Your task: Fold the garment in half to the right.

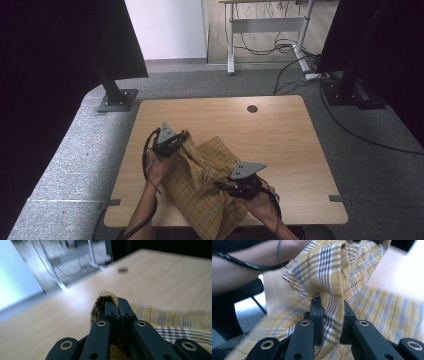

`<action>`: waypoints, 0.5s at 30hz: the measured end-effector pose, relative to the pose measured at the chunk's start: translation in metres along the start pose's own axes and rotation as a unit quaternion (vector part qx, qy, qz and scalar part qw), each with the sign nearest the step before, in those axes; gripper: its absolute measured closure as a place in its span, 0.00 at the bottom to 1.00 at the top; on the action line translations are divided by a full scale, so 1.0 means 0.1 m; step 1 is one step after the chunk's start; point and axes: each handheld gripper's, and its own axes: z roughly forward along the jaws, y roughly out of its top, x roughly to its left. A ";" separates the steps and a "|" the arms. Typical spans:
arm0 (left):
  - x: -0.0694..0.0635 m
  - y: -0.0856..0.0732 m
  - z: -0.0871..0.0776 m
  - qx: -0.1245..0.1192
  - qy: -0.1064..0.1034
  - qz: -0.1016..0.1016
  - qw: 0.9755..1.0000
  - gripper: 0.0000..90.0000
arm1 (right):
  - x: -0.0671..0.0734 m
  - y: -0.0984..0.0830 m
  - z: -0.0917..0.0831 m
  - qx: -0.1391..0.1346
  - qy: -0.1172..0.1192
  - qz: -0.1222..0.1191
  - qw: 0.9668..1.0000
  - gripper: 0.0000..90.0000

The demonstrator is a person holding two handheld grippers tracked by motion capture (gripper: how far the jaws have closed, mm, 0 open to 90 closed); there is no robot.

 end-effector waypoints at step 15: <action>-0.20 0.11 0.98 0.049 -0.039 -0.062 0.996 0.97 | -0.65 -0.38 -0.35 -0.005 -0.052 0.083 0.995 0.86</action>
